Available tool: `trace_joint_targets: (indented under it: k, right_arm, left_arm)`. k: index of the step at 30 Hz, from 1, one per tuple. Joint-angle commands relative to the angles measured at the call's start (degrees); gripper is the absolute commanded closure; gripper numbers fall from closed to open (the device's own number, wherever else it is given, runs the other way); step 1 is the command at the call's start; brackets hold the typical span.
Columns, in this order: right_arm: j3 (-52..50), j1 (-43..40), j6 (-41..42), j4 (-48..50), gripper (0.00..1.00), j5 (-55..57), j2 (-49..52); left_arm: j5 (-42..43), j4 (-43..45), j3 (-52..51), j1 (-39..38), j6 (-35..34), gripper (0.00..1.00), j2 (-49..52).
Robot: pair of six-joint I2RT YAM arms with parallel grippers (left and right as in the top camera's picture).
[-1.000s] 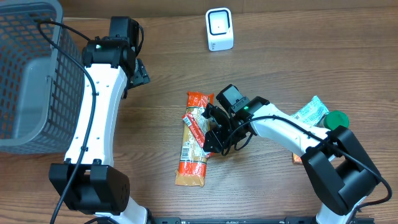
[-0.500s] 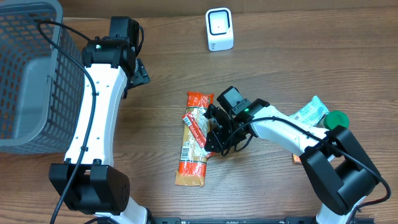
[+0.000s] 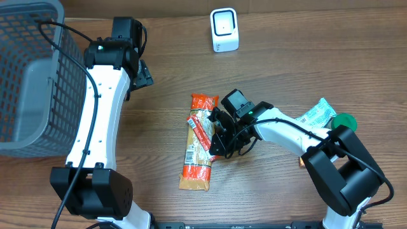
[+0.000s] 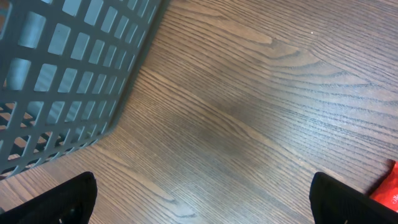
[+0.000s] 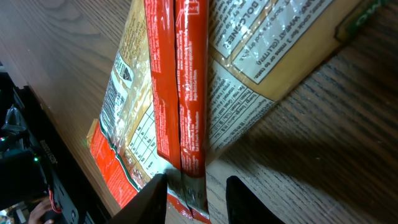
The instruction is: Scan the item barcode
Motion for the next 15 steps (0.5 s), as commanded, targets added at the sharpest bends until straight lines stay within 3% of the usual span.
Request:
trace_joint_targets:
  k: [1,8,15]
  right_arm:
    - [-0.42,-0.02,0.22,0.31,0.69,-0.96,0.28]
    - [-0.07,-0.11,0.22,0.70,0.96,-2.08,0.26]
    - [0.20,-1.31,-4.42,-2.36,0.96,-1.73,-5.42]
  left_arm:
    - [0.04,0.07,0.72,-0.39,-0.17,0.00,-0.39]
    - [0.04,0.07,0.72,-0.39,-0.17,0.00,-0.39]
    - [0.04,0.07,0.72,-0.39,-0.17,0.00,-0.39]
